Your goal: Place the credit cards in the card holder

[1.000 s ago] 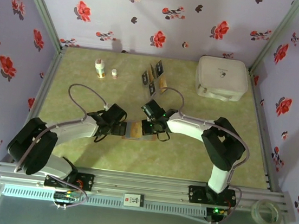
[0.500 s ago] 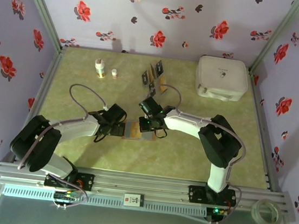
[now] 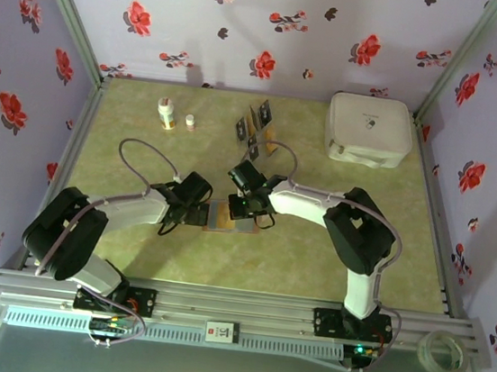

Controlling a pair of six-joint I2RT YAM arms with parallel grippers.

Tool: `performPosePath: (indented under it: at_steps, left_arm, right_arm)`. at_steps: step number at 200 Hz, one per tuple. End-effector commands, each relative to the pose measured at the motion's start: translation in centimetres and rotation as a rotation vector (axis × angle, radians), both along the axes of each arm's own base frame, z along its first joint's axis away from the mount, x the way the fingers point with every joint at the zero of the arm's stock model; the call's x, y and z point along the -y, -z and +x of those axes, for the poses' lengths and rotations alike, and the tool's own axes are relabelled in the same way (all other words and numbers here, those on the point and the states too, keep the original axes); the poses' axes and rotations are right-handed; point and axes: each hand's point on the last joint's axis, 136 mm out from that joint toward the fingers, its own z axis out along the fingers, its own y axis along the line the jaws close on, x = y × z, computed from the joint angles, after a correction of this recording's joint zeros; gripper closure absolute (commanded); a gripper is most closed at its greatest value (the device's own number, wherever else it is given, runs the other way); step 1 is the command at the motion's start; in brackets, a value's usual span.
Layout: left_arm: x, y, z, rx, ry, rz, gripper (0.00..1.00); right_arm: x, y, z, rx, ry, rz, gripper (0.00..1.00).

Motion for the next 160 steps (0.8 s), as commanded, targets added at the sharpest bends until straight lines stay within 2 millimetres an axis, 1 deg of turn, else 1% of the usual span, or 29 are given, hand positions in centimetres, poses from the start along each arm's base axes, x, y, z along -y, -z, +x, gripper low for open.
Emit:
performPosePath:
  at_steps: [1, 58, 124, 137, 160]
  left_arm:
    - [0.0, 0.1, 0.6, 0.005, 0.005, 0.013, 0.0]
    - [0.1, 0.4, 0.5, 0.002, 0.007, 0.005, 0.0]
    - [0.2, 0.2, 0.4, 0.005, 0.008, -0.002, 0.0]
    - [0.1, 0.1, 0.4, 0.008, 0.006, -0.003, 0.0]
    - [-0.1, -0.6, 0.5, 0.02, 0.003, -0.007, 0.0]
  right_arm:
    - [-1.4, -0.2, 0.0, 0.001, -0.013, 0.025, 1.0]
    - [-2.6, -0.1, -0.3, -0.005, -0.025, 0.037, 1.0]
    - [-4.5, -0.1, -0.8, -0.023, -0.045, 0.064, 1.0]
    - [-4.7, -0.3, -0.8, -0.025, -0.044, 0.075, 1.0]
    - [-4.8, -1.4, -0.6, -0.011, -0.042, 0.092, 1.0]
